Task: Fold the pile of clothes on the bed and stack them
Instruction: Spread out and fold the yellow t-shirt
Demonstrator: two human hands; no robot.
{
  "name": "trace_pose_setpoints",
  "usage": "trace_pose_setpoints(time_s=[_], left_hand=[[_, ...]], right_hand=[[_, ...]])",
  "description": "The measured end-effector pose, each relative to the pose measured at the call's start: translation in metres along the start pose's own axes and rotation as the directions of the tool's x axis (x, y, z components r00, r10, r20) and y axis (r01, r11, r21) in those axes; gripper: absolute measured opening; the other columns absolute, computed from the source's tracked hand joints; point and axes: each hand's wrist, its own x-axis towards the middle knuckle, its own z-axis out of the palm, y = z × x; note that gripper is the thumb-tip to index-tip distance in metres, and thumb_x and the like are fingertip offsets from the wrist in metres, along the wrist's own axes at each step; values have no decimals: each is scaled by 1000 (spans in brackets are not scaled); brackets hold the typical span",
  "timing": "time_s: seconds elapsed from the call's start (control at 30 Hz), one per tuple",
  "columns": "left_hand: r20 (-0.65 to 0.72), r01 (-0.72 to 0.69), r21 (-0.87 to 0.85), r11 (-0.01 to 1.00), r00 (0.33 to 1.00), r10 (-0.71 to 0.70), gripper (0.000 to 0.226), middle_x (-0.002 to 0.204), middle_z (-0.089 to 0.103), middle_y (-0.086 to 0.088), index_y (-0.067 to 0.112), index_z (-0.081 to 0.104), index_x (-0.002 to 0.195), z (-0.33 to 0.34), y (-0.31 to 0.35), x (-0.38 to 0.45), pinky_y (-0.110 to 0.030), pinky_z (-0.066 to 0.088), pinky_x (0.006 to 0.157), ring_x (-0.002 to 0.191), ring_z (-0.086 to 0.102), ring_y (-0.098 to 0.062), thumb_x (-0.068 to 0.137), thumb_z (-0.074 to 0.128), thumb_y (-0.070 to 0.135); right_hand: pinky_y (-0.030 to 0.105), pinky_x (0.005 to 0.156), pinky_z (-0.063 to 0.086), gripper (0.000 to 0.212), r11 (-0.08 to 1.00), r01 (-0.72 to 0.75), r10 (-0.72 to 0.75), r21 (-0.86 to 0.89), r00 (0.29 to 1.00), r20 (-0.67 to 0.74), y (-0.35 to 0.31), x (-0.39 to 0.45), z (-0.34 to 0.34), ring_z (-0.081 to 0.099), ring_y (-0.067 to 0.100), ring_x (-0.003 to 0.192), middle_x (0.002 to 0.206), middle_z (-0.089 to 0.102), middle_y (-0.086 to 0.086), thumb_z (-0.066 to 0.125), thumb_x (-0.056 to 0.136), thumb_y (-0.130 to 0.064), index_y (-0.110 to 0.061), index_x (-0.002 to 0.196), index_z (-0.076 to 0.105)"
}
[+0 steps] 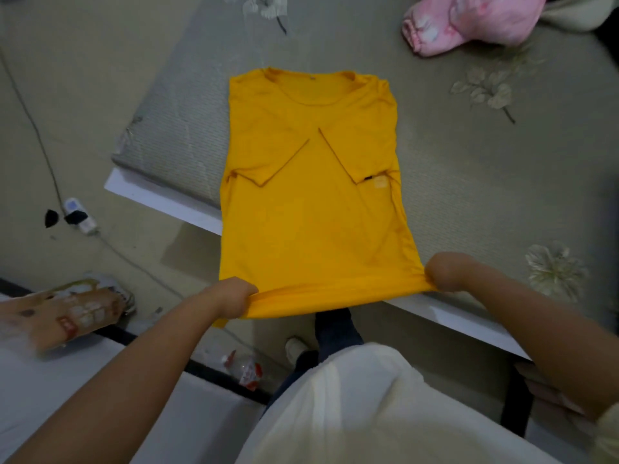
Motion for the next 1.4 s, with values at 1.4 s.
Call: trace_pose_setpoints(time_s=[1.4], left_hand=[[-711,79,-542,837,488,-506,53,143,28,-24,-5,34,135,-307,-134,220,-40,10,112,135,22,-37,85,50,6]], right_hand=[[39,112,9,49,697,-88,624,712,563,-541,95,274,-275,18,34,139,149,24,21,39,94,-16,-1,140,32]])
